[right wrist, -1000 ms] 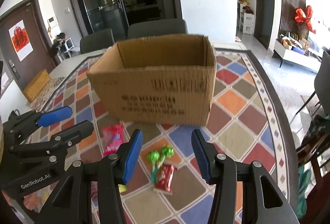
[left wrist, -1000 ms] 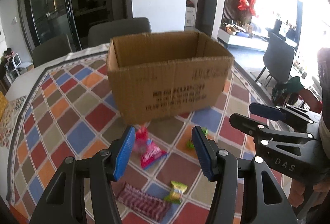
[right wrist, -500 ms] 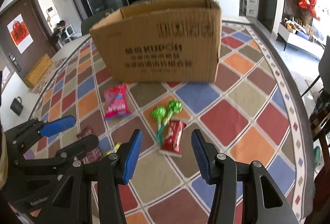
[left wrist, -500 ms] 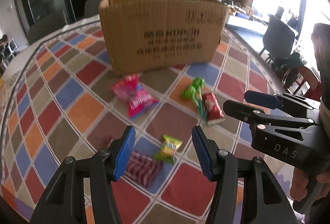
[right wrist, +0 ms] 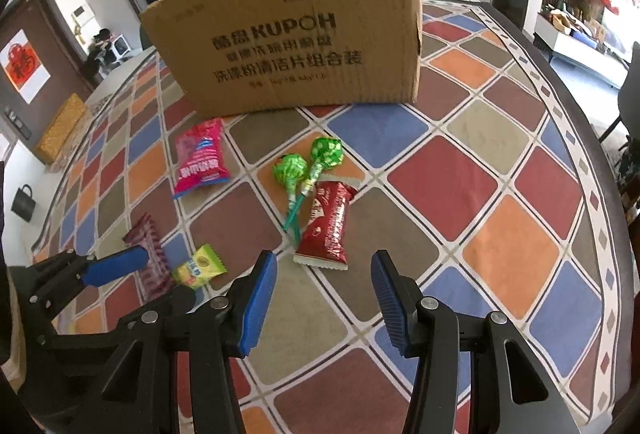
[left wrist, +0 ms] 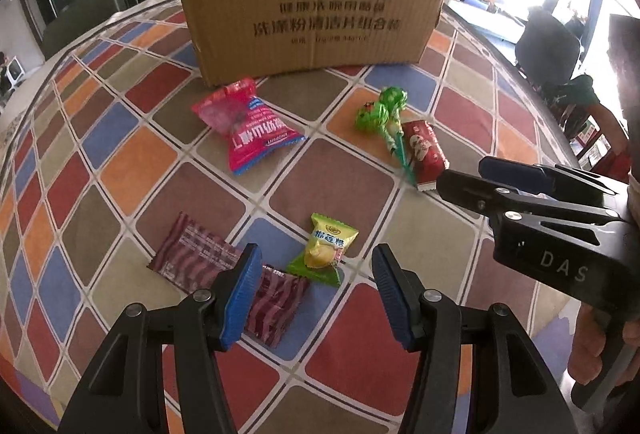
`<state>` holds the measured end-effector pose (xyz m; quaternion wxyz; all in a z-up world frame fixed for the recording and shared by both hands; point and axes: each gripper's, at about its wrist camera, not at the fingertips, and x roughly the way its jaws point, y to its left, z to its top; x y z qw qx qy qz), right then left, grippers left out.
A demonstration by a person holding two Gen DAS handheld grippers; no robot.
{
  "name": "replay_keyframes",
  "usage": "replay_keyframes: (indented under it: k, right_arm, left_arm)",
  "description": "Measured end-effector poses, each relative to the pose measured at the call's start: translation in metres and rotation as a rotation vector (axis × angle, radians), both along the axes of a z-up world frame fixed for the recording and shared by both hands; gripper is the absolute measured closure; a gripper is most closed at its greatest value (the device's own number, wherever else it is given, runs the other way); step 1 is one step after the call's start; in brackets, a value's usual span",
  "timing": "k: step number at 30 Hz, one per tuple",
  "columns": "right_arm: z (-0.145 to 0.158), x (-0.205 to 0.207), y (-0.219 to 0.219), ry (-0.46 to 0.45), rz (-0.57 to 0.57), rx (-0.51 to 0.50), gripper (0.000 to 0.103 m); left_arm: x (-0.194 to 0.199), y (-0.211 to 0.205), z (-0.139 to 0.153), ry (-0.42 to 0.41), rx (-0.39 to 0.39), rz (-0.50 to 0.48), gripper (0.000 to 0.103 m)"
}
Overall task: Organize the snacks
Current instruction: 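Move both open tools back to the remaining snacks, then grasp the yellow candy with the left tool while the right tool grasps the red chocolate bar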
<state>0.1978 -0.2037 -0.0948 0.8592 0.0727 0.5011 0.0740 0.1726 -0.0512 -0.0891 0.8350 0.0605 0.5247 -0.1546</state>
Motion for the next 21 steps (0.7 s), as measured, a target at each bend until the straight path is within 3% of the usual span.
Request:
replay_keyframes:
  k: [15,21]
  right_arm:
    - [-0.011,0.016,0.001,0.003,-0.009,-0.016,0.053]
    - [-0.014,0.028,0.004,0.006,-0.009,-0.033,0.058]
  left_arm:
    - [0.011,-0.006,-0.013,0.026,-0.003,0.009,0.058]
    - [0.011,-0.005,-0.017,0.036,-0.012,0.011,0.071]
